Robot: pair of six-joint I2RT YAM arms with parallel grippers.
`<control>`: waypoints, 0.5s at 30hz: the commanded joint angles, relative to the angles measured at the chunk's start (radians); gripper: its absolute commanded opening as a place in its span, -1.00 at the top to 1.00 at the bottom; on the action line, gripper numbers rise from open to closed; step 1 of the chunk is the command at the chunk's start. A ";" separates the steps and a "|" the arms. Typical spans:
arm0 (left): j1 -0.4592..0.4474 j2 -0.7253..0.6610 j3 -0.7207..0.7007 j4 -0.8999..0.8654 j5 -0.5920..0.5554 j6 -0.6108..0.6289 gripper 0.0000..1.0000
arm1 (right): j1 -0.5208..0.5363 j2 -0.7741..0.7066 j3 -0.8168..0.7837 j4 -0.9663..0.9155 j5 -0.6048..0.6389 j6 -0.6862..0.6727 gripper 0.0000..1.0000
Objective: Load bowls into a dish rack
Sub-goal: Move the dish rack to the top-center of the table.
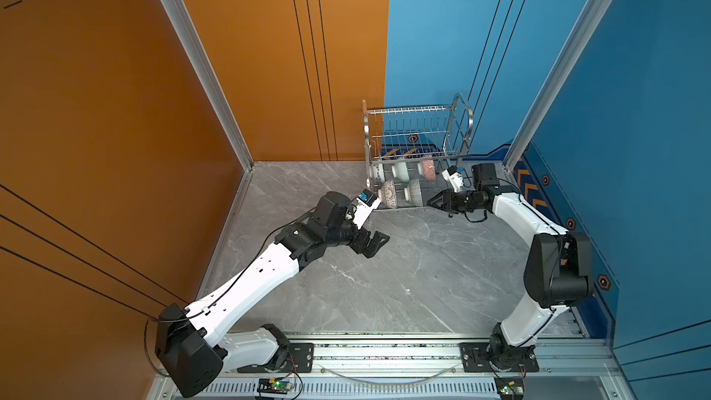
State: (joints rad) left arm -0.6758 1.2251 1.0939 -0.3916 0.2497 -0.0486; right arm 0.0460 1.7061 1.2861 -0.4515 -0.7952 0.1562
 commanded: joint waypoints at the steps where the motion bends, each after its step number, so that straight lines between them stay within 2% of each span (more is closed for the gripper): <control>1: -0.011 -0.001 -0.010 0.008 -0.011 0.017 -0.96 | -0.026 -0.082 -0.040 0.048 0.070 0.012 0.36; 8: -0.013 -0.003 -0.008 0.008 0.005 0.018 -0.96 | -0.094 -0.195 -0.177 0.238 0.207 0.116 0.40; 15: -0.014 -0.005 -0.010 0.008 -0.002 0.023 -0.96 | -0.112 -0.165 -0.179 0.301 0.317 0.122 0.38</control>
State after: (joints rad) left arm -0.6777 1.2251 1.0939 -0.3912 0.2493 -0.0483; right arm -0.0643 1.5269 1.1069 -0.2184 -0.5549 0.2604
